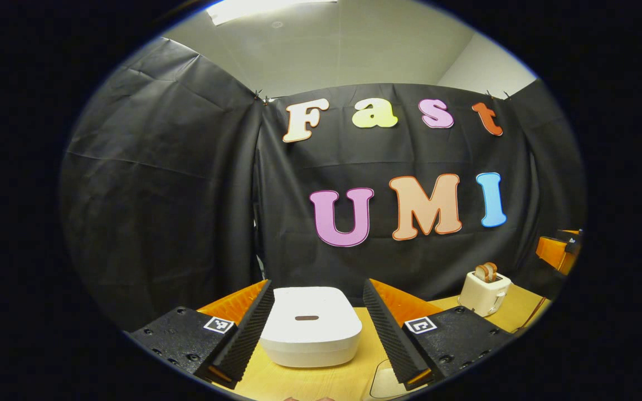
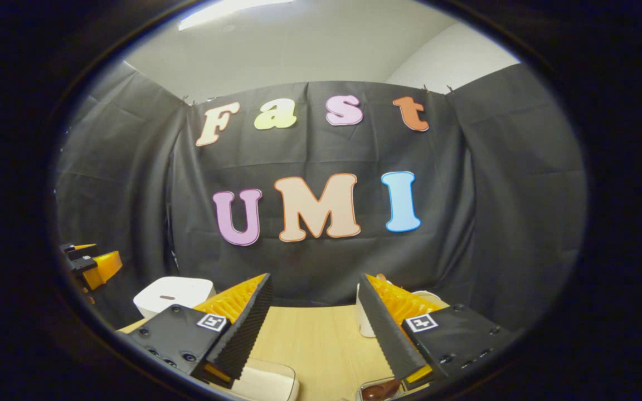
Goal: Close the left gripper, press the button to open the rice cooker; take a wooden spoon from the chopstick holder with the right hand, scoop a spoonful of rice and pour it into the rice cooker, then put the wooden spoon back into the chopstick holder.
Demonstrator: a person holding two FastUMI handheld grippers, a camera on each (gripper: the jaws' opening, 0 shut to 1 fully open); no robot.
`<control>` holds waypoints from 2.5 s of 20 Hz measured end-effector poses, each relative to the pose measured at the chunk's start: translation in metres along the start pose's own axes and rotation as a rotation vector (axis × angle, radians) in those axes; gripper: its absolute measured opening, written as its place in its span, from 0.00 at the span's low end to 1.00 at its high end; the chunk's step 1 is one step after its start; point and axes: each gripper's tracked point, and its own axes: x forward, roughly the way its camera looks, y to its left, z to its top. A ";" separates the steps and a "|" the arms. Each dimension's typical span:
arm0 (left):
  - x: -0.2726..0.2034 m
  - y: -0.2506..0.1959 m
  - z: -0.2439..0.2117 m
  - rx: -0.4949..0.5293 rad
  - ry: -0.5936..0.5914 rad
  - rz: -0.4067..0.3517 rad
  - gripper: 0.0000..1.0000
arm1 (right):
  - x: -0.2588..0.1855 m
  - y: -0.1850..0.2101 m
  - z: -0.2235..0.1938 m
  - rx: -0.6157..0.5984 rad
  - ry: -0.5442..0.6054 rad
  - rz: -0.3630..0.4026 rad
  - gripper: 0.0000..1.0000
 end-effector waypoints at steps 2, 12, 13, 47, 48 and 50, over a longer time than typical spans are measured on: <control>0.002 0.002 0.002 0.000 -0.002 0.004 0.95 | 0.001 0.000 -0.001 -0.003 0.003 0.000 0.97; 0.015 0.014 0.000 -0.010 0.013 0.001 0.46 | 0.002 0.007 0.005 -0.019 -0.017 0.014 1.00; 0.017 0.016 0.001 -0.015 0.014 -0.001 0.37 | 0.003 0.008 0.006 -0.022 -0.020 0.015 1.00; 0.148 0.029 -0.171 -0.126 0.385 -0.182 0.00 | -0.005 0.012 -0.021 -0.165 0.067 -0.131 1.00; 0.149 0.029 -0.177 -0.126 0.399 -0.188 0.00 | -0.007 0.011 -0.019 -0.164 0.068 -0.139 1.00; 0.152 0.025 -0.188 -0.130 0.427 -0.201 0.00 | -0.008 0.012 -0.013 -0.152 0.055 -0.144 1.00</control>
